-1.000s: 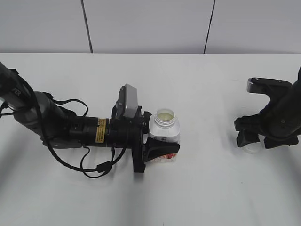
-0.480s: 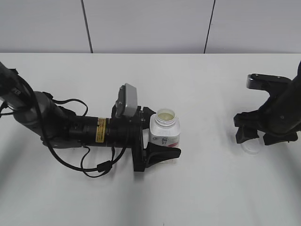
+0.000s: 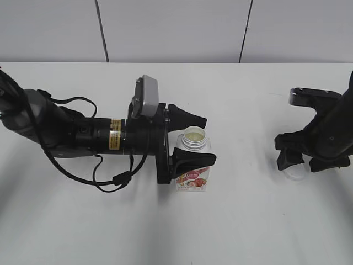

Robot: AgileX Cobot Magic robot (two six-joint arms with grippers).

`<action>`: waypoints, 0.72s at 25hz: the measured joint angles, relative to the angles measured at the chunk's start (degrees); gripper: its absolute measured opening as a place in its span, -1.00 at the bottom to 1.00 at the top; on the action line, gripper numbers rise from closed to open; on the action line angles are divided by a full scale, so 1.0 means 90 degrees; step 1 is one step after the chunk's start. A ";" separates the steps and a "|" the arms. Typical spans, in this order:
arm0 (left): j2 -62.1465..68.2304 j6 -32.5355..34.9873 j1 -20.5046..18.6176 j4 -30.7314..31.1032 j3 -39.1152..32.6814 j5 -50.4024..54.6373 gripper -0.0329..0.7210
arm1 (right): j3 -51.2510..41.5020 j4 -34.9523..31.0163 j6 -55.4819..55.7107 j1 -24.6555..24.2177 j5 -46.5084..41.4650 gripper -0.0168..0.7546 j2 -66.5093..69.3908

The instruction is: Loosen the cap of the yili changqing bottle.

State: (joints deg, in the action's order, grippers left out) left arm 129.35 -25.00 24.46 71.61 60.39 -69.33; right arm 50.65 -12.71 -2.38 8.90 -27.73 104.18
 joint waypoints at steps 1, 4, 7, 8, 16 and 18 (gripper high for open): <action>-0.0074 -0.0032 0.0000 0.0000 0.0000 0.0000 0.64 | 0.0000 0.0000 0.0000 0.0000 -0.0034 0.53 0.0000; -0.0307 -0.0232 0.0000 0.0011 0.0000 0.0000 0.64 | 0.0000 0.0000 0.0008 0.0000 -0.0155 0.53 0.0000; -0.0567 -0.0532 0.0000 0.0013 0.0000 0.0000 0.64 | 0.0000 0.0000 0.0008 0.0000 -0.0259 0.53 0.0000; -0.0661 -0.0691 0.0000 0.0013 0.0000 0.0000 0.64 | 0.0000 0.0000 0.0008 0.0000 -0.0275 0.53 0.0000; -0.1506 -0.2115 0.0000 0.0256 -0.0005 0.0864 0.64 | 0.0000 0.0013 0.0008 0.0000 -0.0444 0.53 -0.0139; -0.1737 -0.2435 0.0000 0.0278 -0.0005 0.1139 0.64 | 0.0000 0.0027 0.0008 0.0000 -0.0530 0.53 -0.0321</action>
State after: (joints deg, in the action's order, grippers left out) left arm 113.72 -46.91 24.46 74.12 60.34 -59.07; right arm 50.65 -12.47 -2.32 8.90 -32.49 101.29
